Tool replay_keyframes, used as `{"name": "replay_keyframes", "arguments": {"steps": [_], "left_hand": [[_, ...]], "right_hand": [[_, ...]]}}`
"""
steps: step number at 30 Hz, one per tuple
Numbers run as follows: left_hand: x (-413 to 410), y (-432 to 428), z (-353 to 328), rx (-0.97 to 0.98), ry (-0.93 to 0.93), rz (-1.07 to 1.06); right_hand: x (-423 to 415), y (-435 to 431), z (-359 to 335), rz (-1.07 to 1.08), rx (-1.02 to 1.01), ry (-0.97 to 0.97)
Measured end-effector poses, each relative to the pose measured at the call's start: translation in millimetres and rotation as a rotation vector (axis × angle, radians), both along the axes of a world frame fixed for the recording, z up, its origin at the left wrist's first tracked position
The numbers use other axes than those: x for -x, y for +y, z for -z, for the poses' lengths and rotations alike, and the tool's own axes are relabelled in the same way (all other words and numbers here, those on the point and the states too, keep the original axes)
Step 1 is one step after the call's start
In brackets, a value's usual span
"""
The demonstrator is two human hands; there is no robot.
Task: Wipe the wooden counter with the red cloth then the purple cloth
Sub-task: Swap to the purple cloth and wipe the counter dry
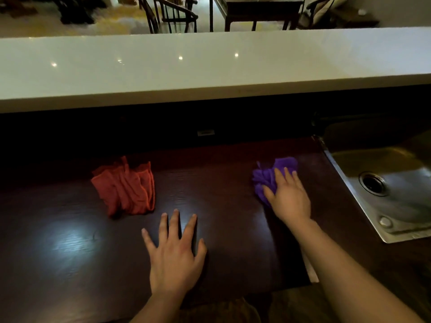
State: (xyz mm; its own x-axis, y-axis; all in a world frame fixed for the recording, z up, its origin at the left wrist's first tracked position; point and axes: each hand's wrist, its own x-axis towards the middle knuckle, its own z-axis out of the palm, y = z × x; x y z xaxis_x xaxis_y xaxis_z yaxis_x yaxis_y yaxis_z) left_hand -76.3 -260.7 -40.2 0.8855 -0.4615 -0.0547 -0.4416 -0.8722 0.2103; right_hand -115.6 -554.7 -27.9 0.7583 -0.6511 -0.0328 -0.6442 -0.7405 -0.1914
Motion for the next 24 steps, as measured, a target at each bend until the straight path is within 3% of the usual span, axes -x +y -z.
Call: {"name": "replay_keyframes", "arguments": {"steps": [4, 8, 11, 16, 18, 24], "left_hand": [[0.1, 0.9, 0.8, 0.010, 0.000, -0.005], [-0.3, 0.7, 1.4, 0.013, 0.000, -0.006], [-0.6, 1.0, 3.2, 0.018, 0.009, -0.002], [-1.2, 1.4, 4.1, 0.011, 0.002, -0.002], [-1.1, 0.8, 4.0, 0.010, 0.009, -0.002], [-1.0, 1.2, 1.9, 0.069, -0.010, 0.002]], "right_hand": [[-30.9, 19.3, -4.7, -0.019, 0.013, 0.002], [30.1, 94.6, 10.7, -0.403, -0.027, -0.135], [38.5, 75.7, 17.2, -0.564, -0.020, -0.154], [-54.5, -1.5, 4.7, -0.087, -0.042, -0.095], [-78.2, 5.3, 1.3, -0.057, -0.046, -0.077], [-8.2, 103.0, 10.9, -0.588, -0.052, -0.132]]}}
